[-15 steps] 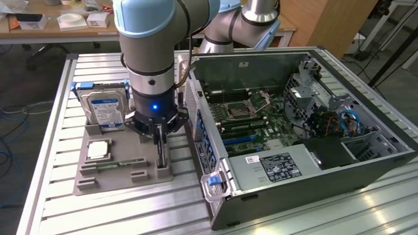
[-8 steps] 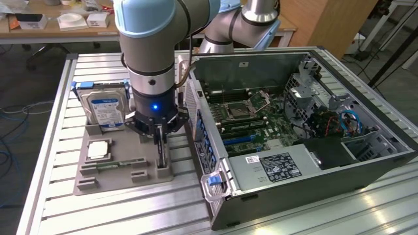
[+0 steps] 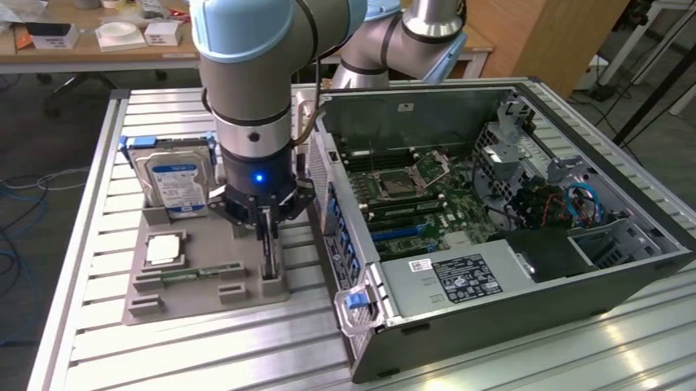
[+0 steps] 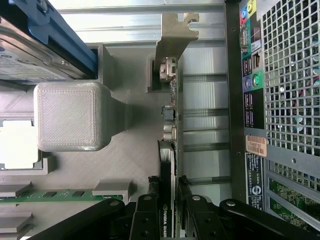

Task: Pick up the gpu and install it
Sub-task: 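Pick up the gpu and move the gpu toward the slot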

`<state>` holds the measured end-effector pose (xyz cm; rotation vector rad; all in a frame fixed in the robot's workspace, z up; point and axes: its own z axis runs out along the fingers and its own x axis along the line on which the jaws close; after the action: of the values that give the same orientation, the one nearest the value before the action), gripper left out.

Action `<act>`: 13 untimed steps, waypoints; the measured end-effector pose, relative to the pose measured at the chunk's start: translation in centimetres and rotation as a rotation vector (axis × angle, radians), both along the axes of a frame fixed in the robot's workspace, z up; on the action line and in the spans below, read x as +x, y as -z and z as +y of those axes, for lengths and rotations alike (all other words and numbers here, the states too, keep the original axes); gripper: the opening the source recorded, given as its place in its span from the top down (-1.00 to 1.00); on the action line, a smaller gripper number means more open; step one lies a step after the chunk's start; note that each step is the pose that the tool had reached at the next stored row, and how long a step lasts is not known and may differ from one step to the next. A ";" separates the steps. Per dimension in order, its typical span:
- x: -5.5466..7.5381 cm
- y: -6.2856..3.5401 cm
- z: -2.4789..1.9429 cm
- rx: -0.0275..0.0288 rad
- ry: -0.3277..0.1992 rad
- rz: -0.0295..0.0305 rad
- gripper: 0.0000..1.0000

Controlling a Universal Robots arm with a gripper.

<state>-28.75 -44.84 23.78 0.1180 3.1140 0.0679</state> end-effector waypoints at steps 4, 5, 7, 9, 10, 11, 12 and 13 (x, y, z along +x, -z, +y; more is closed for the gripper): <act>0.0 -0.70 0.00 0.0015 0.000 -0.0001 0.48; 0.0 -0.92 0.00 0.0015 0.000 0.0000 0.48; 0.0 -1.37 0.00 0.0017 0.000 0.0001 0.48; 0.0 -1.98 0.00 0.0019 0.000 0.0000 0.48; -0.1 -2.36 0.00 0.0019 0.000 0.0000 0.48; -0.1 -2.72 0.00 0.0018 0.000 0.0000 0.48; -0.1 -3.08 -0.01 0.0019 0.000 0.0001 0.48; -0.1 -3.45 -0.01 0.0017 0.000 0.0002 0.48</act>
<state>-28.84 -44.84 27.23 0.1178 3.1142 0.0706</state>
